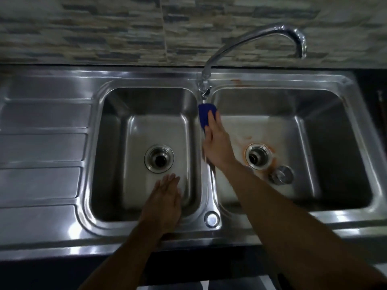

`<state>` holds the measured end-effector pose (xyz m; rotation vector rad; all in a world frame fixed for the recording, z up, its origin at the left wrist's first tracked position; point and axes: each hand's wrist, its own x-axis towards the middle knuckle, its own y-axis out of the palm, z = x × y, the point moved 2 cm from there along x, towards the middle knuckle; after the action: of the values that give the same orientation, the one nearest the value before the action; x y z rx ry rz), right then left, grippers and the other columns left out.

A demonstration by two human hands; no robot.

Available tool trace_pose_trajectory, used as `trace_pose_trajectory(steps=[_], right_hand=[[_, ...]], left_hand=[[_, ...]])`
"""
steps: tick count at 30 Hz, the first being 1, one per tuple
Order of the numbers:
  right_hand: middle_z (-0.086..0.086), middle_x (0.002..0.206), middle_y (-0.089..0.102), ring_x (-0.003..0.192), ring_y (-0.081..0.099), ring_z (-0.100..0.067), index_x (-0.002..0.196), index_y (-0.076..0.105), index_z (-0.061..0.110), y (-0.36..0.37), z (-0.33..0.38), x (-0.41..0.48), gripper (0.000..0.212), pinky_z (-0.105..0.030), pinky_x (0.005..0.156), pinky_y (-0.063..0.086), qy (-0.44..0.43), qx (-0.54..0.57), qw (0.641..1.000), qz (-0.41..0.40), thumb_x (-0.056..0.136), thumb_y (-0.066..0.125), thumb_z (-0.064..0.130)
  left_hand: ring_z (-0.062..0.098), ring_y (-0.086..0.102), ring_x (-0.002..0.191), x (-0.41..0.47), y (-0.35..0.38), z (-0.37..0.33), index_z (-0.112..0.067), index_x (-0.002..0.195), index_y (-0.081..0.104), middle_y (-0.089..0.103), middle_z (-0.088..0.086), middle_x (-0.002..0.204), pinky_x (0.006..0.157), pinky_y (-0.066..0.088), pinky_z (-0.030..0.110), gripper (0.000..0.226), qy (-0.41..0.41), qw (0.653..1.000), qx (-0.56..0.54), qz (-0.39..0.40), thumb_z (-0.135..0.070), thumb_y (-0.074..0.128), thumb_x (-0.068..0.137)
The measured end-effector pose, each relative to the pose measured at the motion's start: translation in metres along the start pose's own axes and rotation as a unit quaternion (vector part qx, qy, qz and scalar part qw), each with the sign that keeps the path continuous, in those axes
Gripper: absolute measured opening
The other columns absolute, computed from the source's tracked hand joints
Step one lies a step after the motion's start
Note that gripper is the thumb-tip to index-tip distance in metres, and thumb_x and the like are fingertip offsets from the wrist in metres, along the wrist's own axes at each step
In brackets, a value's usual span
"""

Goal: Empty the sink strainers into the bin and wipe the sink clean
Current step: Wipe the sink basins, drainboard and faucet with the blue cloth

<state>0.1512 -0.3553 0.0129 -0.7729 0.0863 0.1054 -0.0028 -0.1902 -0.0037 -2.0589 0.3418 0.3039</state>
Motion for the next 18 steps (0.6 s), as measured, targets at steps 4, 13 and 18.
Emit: trace_pose_trajectory(steps=[4,13,18], right_hand=[[-0.012,0.162,0.027,0.14,0.044,-0.028,0.154,0.035,0.012,-0.012,-0.004,0.026,0.05,-0.028,0.117,0.034,-0.022,0.031,0.999,0.001,0.105,0.04,0.01],[-0.017,0.151,0.044,0.139,0.043,-0.026,0.149,0.041,0.003,-0.077,-0.015,0.078,0.055,-0.029,0.119,0.034,-0.117,-0.016,0.976,-0.185,0.095,0.045,-0.005],[-0.01,0.167,0.007,0.155,0.0,-0.032,0.158,0.016,0.011,-0.055,-0.032,0.12,0.073,-0.043,0.127,0.004,-0.181,-0.306,0.935,0.015,0.094,0.047,-0.001]], left_hand=[[0.016,0.013,0.156,0.035,-0.016,-0.029,-0.019,0.157,0.029,0.024,0.002,0.167,0.125,0.008,0.029,0.051,-0.026,0.997,-0.054,-0.041,-0.03,0.03,0.108],[0.019,-0.007,0.157,0.133,-0.035,-0.093,-0.013,0.161,0.005,-0.001,0.006,0.17,0.129,0.004,0.039,0.063,0.064,0.994,0.02,-0.09,-0.03,0.029,0.105],[0.022,-0.012,0.156,0.16,-0.024,-0.114,-0.01,0.16,0.004,-0.006,0.011,0.169,0.129,-0.002,0.039,0.064,0.059,0.992,0.055,-0.099,-0.026,0.029,0.104]])
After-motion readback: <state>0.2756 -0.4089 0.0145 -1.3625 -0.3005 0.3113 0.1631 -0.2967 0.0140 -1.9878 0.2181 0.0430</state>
